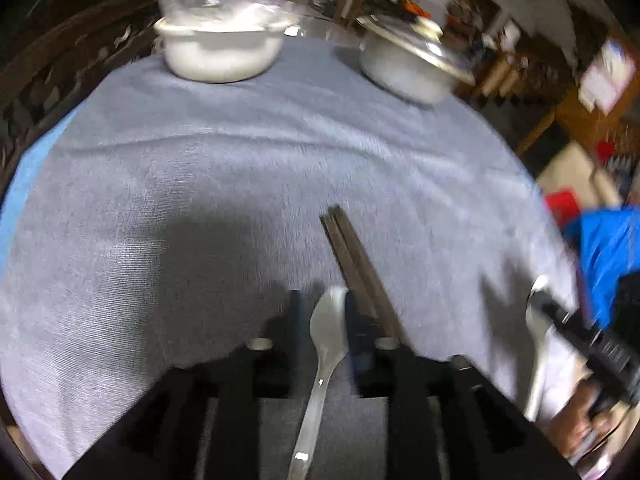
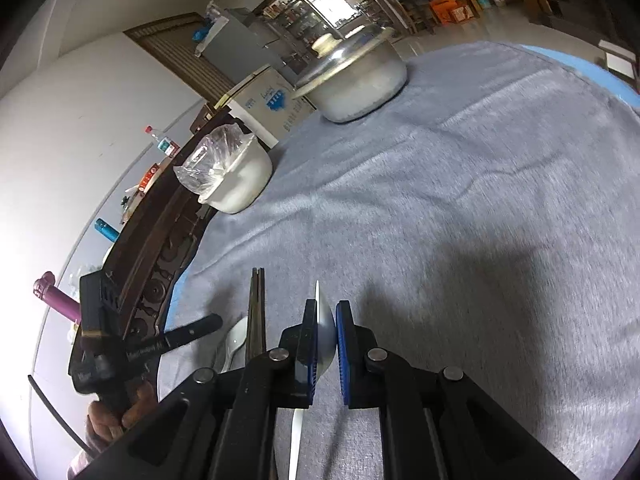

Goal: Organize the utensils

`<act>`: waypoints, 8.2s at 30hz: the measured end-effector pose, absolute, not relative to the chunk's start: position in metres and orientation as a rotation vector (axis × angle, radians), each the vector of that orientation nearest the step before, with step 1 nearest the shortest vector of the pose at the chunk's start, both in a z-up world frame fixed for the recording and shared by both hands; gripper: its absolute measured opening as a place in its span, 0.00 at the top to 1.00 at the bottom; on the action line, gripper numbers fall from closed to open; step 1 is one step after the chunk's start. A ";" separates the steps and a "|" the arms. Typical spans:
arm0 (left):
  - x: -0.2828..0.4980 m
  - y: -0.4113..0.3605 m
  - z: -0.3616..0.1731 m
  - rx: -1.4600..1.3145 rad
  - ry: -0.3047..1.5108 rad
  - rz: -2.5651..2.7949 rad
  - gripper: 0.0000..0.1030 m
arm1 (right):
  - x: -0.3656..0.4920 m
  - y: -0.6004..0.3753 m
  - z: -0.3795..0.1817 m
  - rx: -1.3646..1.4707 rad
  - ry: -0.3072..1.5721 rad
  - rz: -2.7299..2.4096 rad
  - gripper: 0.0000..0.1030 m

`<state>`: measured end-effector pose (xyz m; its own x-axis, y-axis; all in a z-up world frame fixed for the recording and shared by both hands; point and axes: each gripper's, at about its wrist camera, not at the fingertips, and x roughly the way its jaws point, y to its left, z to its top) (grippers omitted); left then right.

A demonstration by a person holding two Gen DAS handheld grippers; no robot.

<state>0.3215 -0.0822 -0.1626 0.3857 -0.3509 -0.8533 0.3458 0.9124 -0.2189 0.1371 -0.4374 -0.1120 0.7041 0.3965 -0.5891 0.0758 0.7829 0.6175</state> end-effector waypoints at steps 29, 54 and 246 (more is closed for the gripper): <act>0.262 -0.002 -0.128 -0.245 0.867 -0.148 0.71 | 0.046 -0.446 -0.059 0.612 0.512 -0.087 0.91; 0.068 0.001 -0.032 -0.441 0.151 -0.379 0.70 | -0.083 -0.319 0.030 0.309 -0.075 -0.069 0.91; 0.257 -0.011 0.003 -0.109 0.852 -0.274 0.95 | 0.064 -0.442 0.041 0.333 0.604 -0.074 0.94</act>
<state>0.2569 -0.0114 0.0032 0.6260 -0.2815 -0.7272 0.1944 0.9595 -0.2040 0.0639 -0.4418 0.0412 0.8221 0.0282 -0.5687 0.1651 0.9441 0.2854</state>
